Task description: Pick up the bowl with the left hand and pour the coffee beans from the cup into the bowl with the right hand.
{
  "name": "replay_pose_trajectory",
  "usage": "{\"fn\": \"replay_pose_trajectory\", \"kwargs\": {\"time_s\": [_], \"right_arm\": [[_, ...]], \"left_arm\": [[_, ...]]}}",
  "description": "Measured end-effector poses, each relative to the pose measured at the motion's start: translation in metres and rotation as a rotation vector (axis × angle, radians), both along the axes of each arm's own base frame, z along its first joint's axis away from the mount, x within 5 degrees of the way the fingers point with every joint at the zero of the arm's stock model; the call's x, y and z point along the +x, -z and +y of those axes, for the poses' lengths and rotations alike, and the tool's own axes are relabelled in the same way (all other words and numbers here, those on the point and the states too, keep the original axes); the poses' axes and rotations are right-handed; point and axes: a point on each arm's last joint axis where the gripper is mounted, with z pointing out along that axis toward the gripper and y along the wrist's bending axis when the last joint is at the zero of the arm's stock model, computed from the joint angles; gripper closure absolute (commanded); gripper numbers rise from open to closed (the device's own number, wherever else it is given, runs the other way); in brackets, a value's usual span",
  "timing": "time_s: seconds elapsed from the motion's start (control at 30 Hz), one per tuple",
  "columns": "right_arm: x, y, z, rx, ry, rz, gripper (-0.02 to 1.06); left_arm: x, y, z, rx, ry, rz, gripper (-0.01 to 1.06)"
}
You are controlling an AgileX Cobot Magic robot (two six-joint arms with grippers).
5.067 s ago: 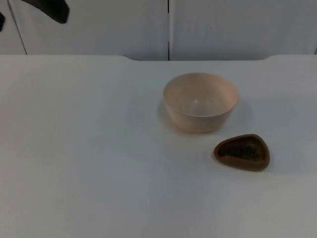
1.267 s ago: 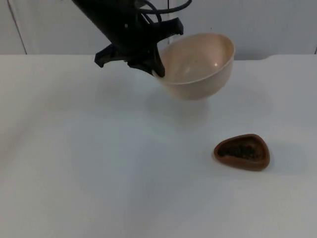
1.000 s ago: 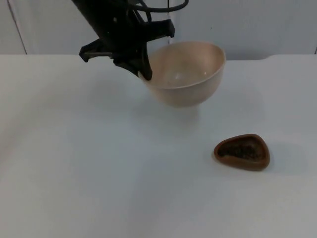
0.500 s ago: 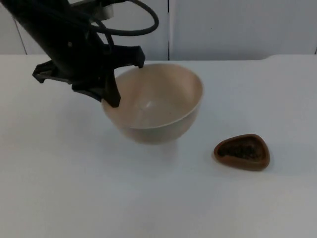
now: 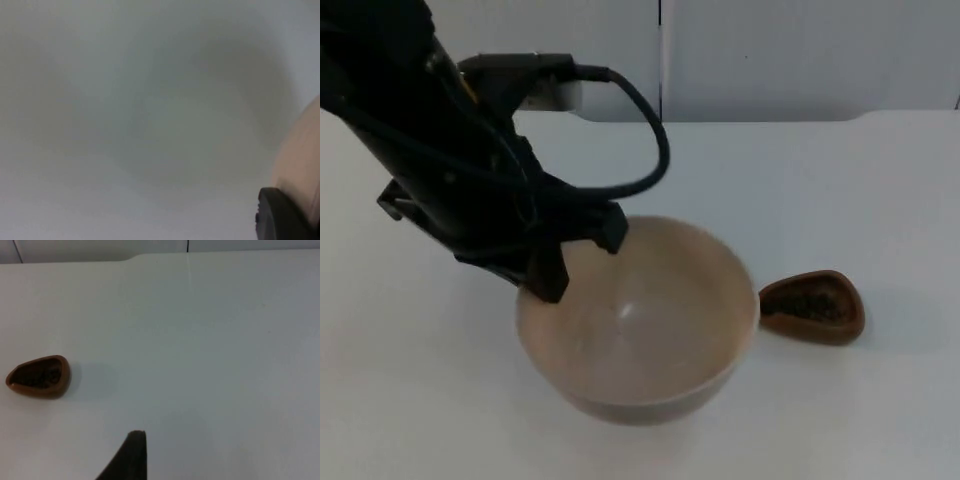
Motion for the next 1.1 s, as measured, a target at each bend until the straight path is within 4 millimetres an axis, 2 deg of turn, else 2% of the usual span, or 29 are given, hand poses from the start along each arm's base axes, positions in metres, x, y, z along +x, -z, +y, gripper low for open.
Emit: {"fn": "replay_pose_trajectory", "kwargs": {"time_s": [0.1,0.27,0.87,0.97,1.1], "right_arm": [[0.000,0.000,0.000,0.000,0.000,0.000,-0.01],[0.000,0.000,0.000,0.000,0.000,0.000,-0.01],[0.000,0.000,0.004,0.038,-0.026,0.001,-0.01],[0.005,0.000,0.006,0.061,-0.040,0.032,-0.01],[0.029,-0.001,0.011,0.095,-0.070,0.166,-0.01]], "left_arm": [[-0.005,0.001,-0.007,0.033,0.055,-0.022,1.05],[-0.004,0.001,-0.007,0.064,0.088,-0.057,1.05],[-0.003,0.001,-0.007,0.066,0.090,-0.065,1.05],[-0.003,0.001,-0.007,0.068,0.092,-0.066,1.05],[-0.003,0.001,-0.007,0.067,0.092,-0.073,1.05]]}}
